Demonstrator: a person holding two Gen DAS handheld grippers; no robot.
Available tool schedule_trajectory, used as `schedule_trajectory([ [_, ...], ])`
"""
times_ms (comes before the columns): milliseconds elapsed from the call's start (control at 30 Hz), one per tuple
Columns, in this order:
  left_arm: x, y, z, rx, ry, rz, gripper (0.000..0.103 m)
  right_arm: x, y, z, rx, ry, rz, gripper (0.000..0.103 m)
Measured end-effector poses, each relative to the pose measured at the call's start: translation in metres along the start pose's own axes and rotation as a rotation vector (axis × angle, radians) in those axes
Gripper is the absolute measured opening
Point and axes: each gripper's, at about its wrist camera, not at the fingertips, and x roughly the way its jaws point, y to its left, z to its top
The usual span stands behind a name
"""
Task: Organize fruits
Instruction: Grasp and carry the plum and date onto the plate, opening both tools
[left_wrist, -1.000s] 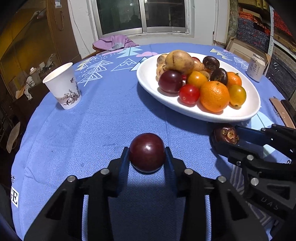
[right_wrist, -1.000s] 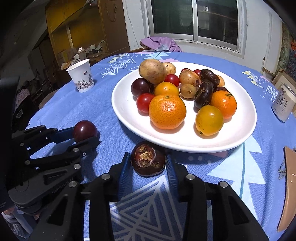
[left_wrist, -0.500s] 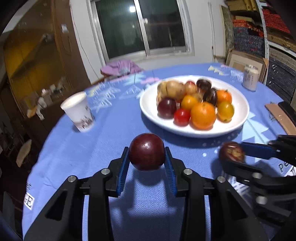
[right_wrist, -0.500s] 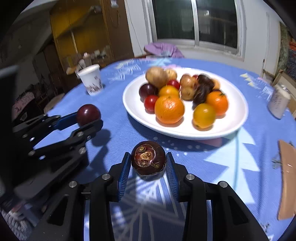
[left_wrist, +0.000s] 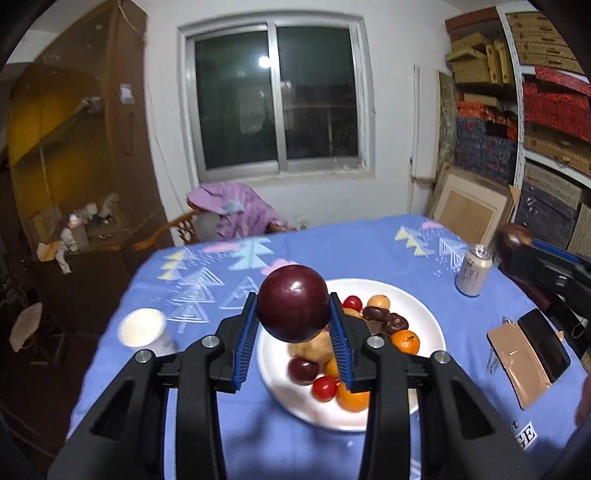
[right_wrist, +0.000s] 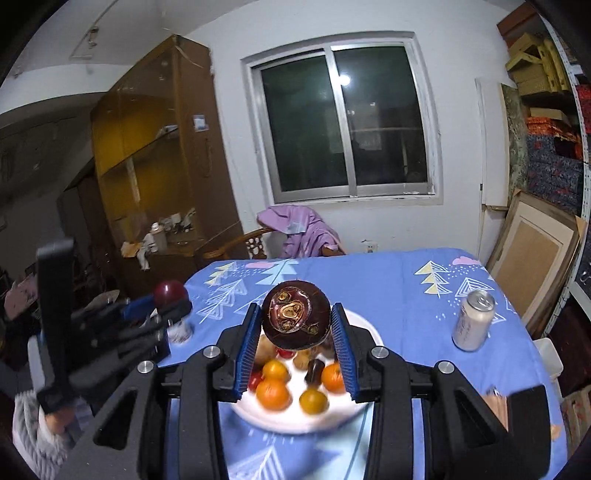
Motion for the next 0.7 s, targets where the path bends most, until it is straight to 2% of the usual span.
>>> schedule_trajectory([
  [167, 0.074, -0.008, -0.011, -0.036, 0.129, -0.024, 0.036, 0.090, -0.013, -0.021, 0.030, 0.158, -0.025, 0.040],
  [300, 0.119, -0.010, -0.016, -0.042, 0.198, -0.037, 0.036, 0.132, -0.015, -0.038, -0.018, 0.236, -0.050, 0.040],
  [467, 0.149, -0.018, -0.018, -0.013, 0.206, -0.038, 0.037, 0.150, -0.015, -0.056, -0.050, 0.279, -0.070, 0.040],
  [600, 0.161, -0.020, -0.020, -0.028, 0.226, -0.071, 0.037, 0.152, -0.012, -0.060, -0.079, 0.273, -0.066, 0.040],
  [700, 0.166, -0.022, -0.023, -0.023, 0.222, -0.062, 0.037, 0.152, -0.007, -0.064, -0.102, 0.277, -0.063, 0.041],
])
